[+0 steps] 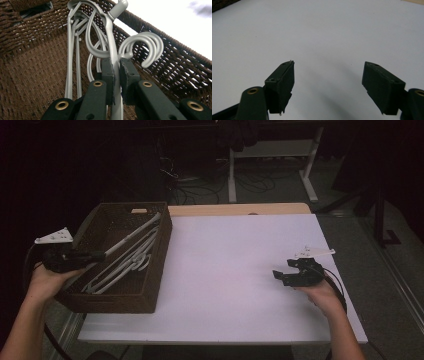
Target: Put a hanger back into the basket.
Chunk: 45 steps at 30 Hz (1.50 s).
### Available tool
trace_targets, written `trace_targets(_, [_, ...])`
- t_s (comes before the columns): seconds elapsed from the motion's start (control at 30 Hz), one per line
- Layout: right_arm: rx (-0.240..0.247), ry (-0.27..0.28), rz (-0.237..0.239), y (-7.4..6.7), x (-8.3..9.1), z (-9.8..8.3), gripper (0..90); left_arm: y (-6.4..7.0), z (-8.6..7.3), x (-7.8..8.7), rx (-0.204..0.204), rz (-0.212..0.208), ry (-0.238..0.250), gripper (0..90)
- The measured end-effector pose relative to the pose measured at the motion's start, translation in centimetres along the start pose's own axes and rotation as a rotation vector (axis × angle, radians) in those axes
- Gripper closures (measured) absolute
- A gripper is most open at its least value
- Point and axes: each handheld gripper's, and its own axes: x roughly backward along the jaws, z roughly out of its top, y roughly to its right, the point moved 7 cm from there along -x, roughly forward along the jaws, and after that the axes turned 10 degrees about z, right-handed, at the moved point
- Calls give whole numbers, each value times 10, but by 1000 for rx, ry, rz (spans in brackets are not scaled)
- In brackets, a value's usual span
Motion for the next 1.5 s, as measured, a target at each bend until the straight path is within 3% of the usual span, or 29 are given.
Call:
trace_targets(0.07, [2,2,0,0,1,0,256,-1,-3,-1,-7,8,-23,807])
trace_targets(0.13, [1,4,1,-1,2,1,256,-3,-6,-4,-16,51,-45,676])
trace_targets(0.2, [4,7,0,-2,2,2,256,-4,-7,-4,-10,40,-43,645])
trace_targets(0.33, [4,11,2,-3,3,3,256,-4,-1,-3,2,41,-10,547])
trace_targets(0.53, [8,15,21,-9,7,10,241,10,17,-3,28,-6,63,395])
trace_targets(0.67, [6,19,51,-17,12,17,212,26,32,-7,38,-58,105,332])
trace_targets(0.87, [16,33,78,-32,17,30,146,61,51,-16,9,-130,146,232])
trace_targets(1.17, [51,66,107,-55,27,47,104,111,70,-35,-33,-194,176,105])
trace_targets(1.33, [74,76,120,-65,33,52,80,129,73,-44,-44,-218,181,38])
trace_targets(1.5, [85,92,134,-71,38,57,74,138,69,-50,-56,-236,159,0])
